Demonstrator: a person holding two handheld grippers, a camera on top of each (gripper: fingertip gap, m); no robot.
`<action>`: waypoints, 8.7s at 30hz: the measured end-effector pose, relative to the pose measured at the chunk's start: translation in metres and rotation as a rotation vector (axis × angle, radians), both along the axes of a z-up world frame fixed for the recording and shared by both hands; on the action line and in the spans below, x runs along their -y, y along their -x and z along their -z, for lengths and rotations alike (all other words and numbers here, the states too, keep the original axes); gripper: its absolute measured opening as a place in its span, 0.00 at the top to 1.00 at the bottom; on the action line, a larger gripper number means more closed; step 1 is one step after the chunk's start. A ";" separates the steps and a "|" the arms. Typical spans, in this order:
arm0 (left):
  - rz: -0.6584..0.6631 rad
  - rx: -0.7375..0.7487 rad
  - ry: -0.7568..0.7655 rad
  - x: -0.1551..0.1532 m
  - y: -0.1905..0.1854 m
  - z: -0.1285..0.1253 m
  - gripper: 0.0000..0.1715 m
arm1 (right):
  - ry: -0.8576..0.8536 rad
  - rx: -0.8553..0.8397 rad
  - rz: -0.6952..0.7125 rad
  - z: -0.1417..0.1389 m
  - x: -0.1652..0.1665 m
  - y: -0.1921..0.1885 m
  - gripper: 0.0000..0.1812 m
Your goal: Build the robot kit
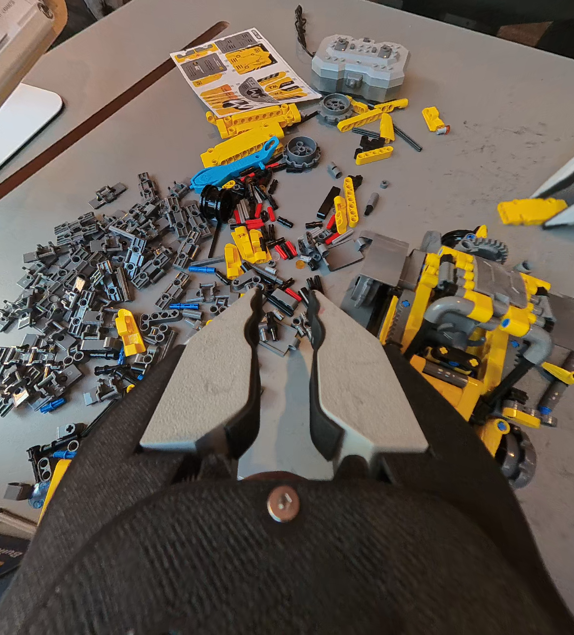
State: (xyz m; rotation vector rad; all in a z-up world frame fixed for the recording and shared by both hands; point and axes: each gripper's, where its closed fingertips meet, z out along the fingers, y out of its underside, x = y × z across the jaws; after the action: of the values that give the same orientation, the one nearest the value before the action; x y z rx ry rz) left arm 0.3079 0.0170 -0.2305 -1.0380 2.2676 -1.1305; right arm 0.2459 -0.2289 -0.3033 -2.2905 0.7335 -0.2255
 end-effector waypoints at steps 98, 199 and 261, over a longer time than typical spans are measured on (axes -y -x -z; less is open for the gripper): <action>0.030 -0.010 -0.016 0.008 0.003 0.007 0.86 | -0.062 0.256 -0.021 -0.065 -0.063 0.020 0.87; -0.333 -0.149 -0.045 -0.106 -0.038 0.036 0.98 | -0.206 0.317 -0.120 -0.071 -0.192 -0.154 0.87; -0.346 -0.043 -0.089 -0.120 -0.043 0.023 0.83 | -0.145 0.301 -0.143 -0.052 -0.197 -0.150 0.87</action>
State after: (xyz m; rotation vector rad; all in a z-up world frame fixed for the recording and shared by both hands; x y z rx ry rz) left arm 0.3513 0.1370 -0.2530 -1.3628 2.0432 -0.8633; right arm 0.3960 -0.0318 -0.2509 -2.0989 0.4160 -0.4252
